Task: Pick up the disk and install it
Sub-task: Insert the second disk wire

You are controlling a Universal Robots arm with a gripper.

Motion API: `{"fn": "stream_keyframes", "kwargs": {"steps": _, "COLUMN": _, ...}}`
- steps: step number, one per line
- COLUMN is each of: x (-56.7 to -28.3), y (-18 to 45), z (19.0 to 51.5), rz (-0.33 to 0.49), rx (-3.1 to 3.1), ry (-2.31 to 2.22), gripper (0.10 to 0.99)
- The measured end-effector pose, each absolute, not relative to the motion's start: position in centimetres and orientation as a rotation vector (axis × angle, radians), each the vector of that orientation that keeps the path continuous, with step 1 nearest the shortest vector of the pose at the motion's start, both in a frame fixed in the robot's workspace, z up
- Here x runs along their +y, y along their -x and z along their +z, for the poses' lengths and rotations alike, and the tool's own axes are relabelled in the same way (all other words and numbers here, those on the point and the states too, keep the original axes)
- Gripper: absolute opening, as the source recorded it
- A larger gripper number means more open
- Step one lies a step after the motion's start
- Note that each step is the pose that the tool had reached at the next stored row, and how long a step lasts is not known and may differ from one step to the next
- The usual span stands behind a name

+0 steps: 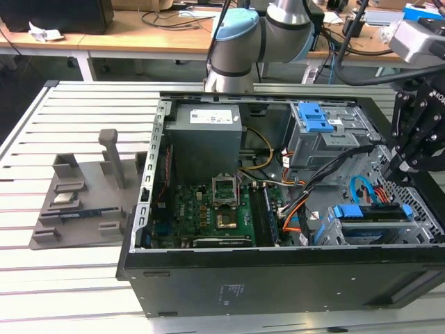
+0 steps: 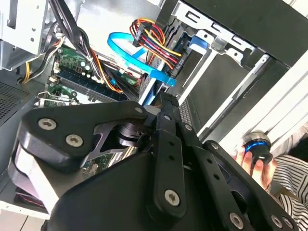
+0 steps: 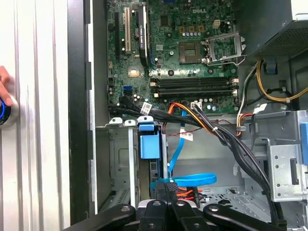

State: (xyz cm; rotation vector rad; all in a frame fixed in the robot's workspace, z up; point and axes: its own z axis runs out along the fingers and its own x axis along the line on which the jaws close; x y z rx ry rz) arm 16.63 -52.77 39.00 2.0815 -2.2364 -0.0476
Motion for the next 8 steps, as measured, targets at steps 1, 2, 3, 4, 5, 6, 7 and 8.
{"fn": "stream_keyframes", "kwargs": {"steps": 1, "x": -52.77, "y": -16.64, "z": 39.01, "rz": -0.048, "rx": -2.236, "ry": -2.082, "gripper": 0.102}}
{"fn": "stream_keyframes", "kwargs": {"steps": 2, "x": -52.76, "y": -16.64, "z": 39.02, "rz": -0.048, "rx": -2.236, "ry": -2.081, "gripper": 0.102}}
{"fn": "stream_keyframes", "kwargs": {"steps": 3, "x": -52.77, "y": -16.64, "z": 39.03, "rz": -0.047, "rx": -2.236, "ry": -2.081, "gripper": 0.102}}
{"fn": "stream_keyframes", "kwargs": {"steps": 4, "x": -52.77, "y": -16.64, "z": 39.03, "rz": -0.047, "rx": -2.236, "ry": -2.081, "gripper": 0.102}}
{"fn": "stream_keyframes", "kwargs": {"steps": 5, "x": -52.77, "y": -16.63, "z": 39.03, "rz": -0.047, "rx": -2.236, "ry": -2.081, "gripper": 0.102}}
{"fn": "stream_keyframes", "kwargs": {"steps": 6, "x": -52.77, "y": -16.64, "z": 39.04, "rz": -0.047, "rx": -2.236, "ry": -2.081, "gripper": 0.102}}
{"fn": "stream_keyframes", "kwargs": {"steps": 7, "x": -52.77, "y": -16.64, "z": 39.04, "rz": -0.047, "rx": -2.236, "ry": -2.081, "gripper": 0.102}}
{"fn": "stream_keyframes", "kwargs": {"steps": 8, "x": -52.77, "y": -16.64, "z": 39.04, "rz": -0.047, "rx": -2.236, "ry": -2.081, "gripper": 0.102}}
